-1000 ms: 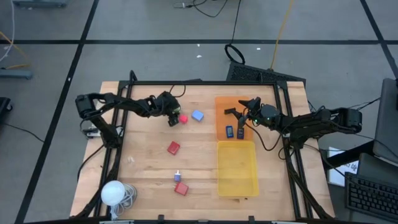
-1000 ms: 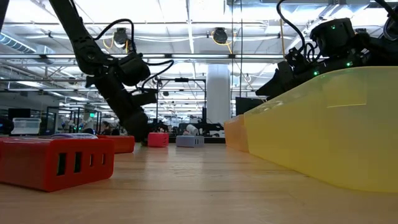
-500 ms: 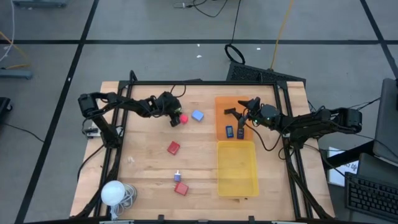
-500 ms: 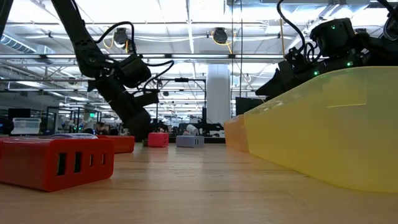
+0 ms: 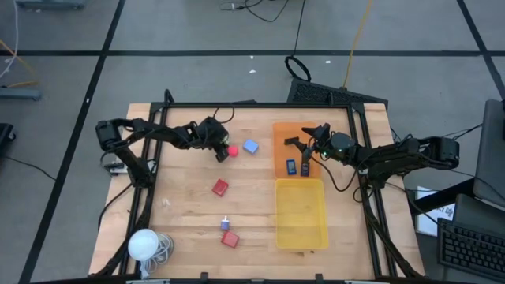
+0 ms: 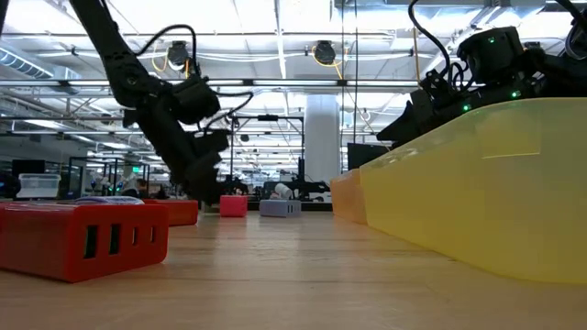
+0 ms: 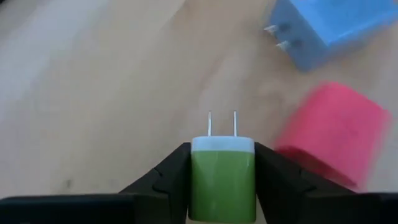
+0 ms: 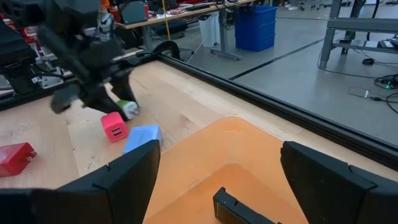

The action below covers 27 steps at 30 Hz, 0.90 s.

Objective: Pick & Place Office items
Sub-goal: Put the green charger adapter into the yellow bin

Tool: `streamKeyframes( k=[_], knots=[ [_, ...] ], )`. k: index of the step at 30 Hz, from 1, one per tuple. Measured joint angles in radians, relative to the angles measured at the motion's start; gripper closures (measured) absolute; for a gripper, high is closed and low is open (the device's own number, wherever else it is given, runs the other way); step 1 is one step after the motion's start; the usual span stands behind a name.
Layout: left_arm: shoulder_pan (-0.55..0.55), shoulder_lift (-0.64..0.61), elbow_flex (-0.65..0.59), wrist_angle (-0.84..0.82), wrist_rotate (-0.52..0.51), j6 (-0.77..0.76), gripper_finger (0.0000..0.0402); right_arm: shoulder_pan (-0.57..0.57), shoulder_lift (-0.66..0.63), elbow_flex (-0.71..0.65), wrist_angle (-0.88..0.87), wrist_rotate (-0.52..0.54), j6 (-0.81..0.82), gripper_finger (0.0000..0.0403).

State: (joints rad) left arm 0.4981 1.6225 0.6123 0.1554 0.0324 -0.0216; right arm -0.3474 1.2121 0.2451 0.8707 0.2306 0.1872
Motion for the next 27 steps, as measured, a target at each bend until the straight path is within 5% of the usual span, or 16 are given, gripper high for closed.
streamKeyframes(
  k=[7, 11, 15, 27],
  knots=[
    [-0.044, -0.192, 0.004, 0.045, 0.04, -0.031, 0.0268, 0.0, 0.0, 0.0, 0.002, -0.01, -0.02, 0.0083],
    [-0.099, -0.262, 0.004, 0.167, 0.1, -0.071, 0.0268, 0.0, 0.0, 0.0, 0.041, -0.11, -0.02, 0.0083],
    [-0.185, -0.266, 0.004, 0.352, 0.111, -0.087, 0.0261, 0.016, 0.0, 0.0, 0.102, -0.204, -0.025, 0.0083],
    [-0.37, -0.194, 0.006, 0.748, 0.009, -0.139, 0.0265, 0.241, 0.013, 0.079, 0.166, -0.205, -0.28, 0.0083]
  ],
)
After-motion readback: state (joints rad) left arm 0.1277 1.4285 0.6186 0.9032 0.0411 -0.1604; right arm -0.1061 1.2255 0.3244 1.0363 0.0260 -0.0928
